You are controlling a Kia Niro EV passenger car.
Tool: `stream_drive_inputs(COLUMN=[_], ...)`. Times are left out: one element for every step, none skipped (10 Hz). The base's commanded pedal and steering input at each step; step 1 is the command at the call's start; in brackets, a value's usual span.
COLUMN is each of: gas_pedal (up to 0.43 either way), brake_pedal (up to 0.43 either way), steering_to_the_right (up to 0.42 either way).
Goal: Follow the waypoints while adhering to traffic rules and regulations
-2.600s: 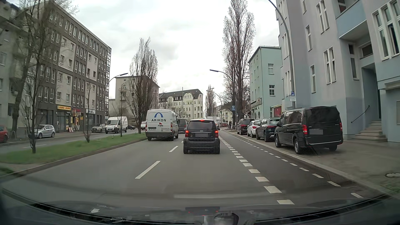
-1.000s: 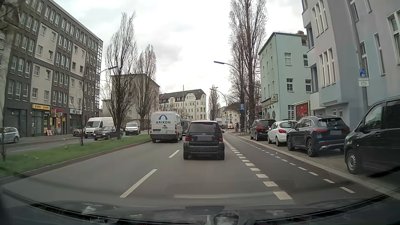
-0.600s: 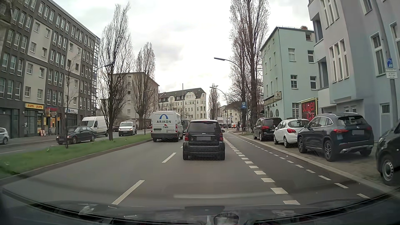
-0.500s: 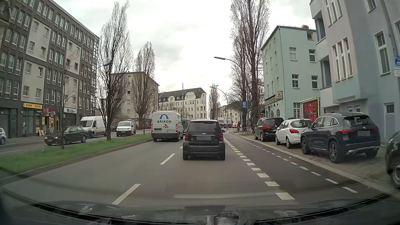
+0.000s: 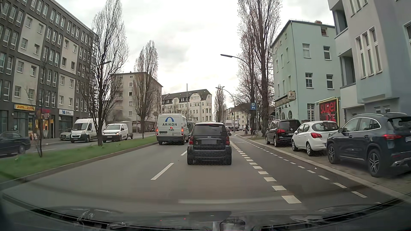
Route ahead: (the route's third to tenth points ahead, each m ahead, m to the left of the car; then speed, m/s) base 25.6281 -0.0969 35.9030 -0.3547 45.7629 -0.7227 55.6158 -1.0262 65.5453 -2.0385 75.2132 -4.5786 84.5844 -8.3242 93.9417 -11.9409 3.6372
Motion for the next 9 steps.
stream_drive_inputs(gas_pedal=[0.000,0.008,0.008,0.008,0.039,0.047,0.047,0.059,0.067], brake_pedal=[0.018,0.018,0.018,0.018,0.018,0.018,0.018,0.012,0.012], steering_to_the_right=[-0.001,0.000,0.000,0.000,-0.001,-0.001,0.000,0.000,0.000])
